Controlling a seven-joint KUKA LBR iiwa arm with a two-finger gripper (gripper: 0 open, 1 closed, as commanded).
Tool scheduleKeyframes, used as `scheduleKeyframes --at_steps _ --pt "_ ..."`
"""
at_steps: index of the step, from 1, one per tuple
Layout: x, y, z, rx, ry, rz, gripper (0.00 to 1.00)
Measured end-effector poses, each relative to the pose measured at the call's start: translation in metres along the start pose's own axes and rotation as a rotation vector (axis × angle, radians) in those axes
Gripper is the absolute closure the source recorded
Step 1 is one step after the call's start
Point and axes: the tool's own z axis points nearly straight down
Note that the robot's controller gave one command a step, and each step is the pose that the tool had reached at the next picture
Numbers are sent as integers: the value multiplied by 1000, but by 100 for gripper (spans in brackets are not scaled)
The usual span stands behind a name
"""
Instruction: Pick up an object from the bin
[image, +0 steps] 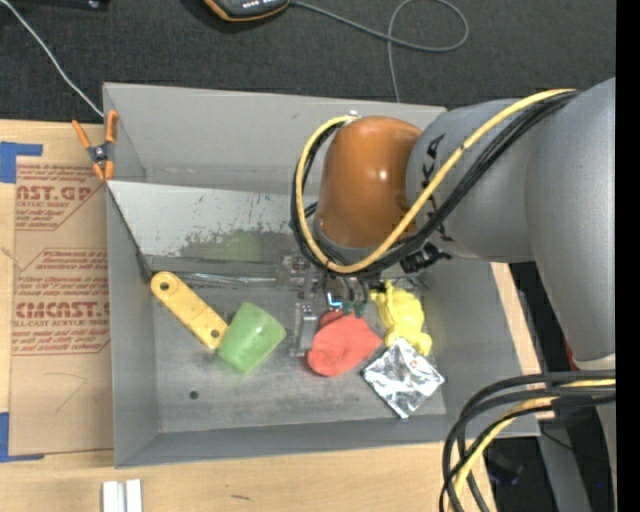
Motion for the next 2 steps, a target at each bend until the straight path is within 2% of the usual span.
scheduleKeyframes --at_steps 1,2 --pt "-2 -1 -5 0 -8 2 100" --pt "-2 -1 -5 -1 -8 2 0"
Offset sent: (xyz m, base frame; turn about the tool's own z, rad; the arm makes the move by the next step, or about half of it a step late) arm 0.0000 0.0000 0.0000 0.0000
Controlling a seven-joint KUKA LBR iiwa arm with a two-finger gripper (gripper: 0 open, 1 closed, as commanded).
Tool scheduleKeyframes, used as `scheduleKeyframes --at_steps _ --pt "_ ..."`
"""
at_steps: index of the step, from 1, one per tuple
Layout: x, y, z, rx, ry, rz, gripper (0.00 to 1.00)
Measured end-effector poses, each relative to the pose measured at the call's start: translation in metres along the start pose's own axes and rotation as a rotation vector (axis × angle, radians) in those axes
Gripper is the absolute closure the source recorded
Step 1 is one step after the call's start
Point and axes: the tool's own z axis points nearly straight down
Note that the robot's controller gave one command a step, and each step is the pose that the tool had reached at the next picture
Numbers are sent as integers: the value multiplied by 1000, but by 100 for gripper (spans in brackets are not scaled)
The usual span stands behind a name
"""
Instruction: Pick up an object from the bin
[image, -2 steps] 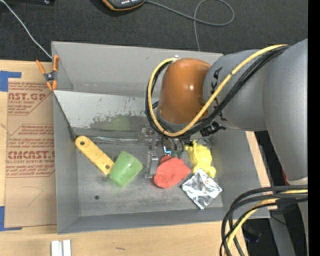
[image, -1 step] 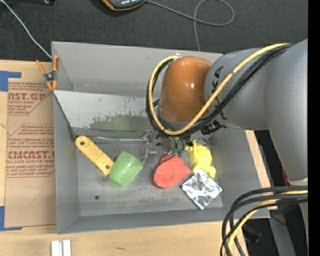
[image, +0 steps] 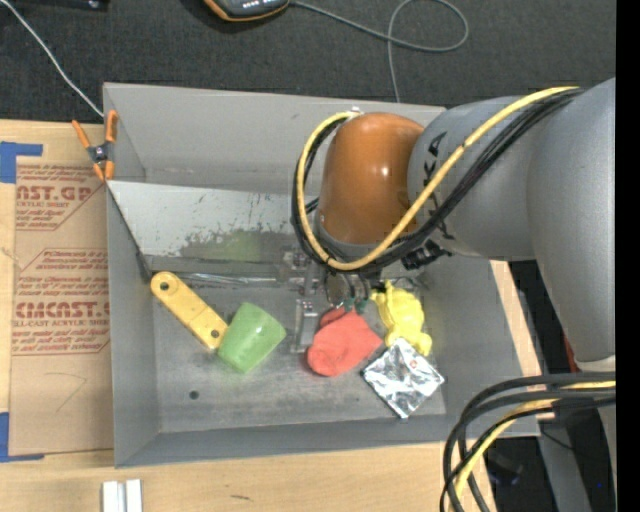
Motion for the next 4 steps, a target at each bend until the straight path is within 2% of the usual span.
scheduleKeyframes --at_steps 1,2,3,4 --pt "0 0 0 0 0 0 0" --pt "29 -44 61 0 -3 -185 0" --pt "44 -77 64 -2 1 -35 0" --pt "60 -119 81 0 -4 -96 100"
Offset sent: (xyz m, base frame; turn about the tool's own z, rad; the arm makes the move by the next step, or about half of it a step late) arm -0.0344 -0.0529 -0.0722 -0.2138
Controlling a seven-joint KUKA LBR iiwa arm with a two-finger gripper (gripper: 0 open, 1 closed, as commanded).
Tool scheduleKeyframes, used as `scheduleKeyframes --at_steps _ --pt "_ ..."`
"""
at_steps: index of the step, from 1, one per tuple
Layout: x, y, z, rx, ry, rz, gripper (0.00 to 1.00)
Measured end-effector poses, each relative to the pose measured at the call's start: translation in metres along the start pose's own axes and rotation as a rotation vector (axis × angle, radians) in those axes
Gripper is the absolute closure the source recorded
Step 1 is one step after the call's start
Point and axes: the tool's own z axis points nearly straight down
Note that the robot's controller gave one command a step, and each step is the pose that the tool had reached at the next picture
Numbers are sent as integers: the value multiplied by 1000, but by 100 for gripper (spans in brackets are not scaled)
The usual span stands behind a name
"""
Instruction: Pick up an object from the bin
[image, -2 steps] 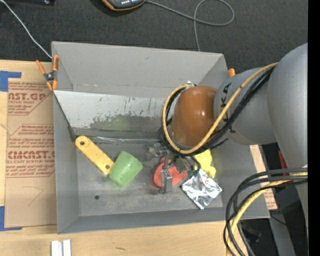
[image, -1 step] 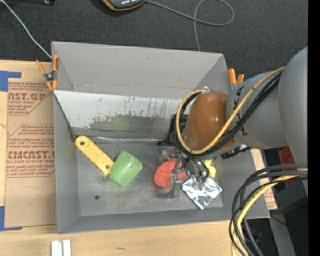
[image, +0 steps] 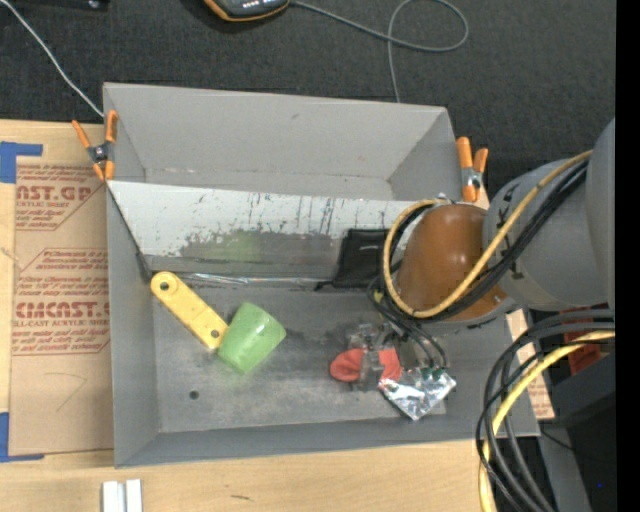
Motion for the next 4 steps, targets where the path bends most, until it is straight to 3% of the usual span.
scheduleKeyframes --at_steps 1,2,3,4 --pt "0 0 0 0 0 0 100" --pt "-1 3 -126 0 -2 -9 100" --pt "-1 3 -126 -1 -2 -9 100" --pt "-8 5 -213 0 -3 -50 100"
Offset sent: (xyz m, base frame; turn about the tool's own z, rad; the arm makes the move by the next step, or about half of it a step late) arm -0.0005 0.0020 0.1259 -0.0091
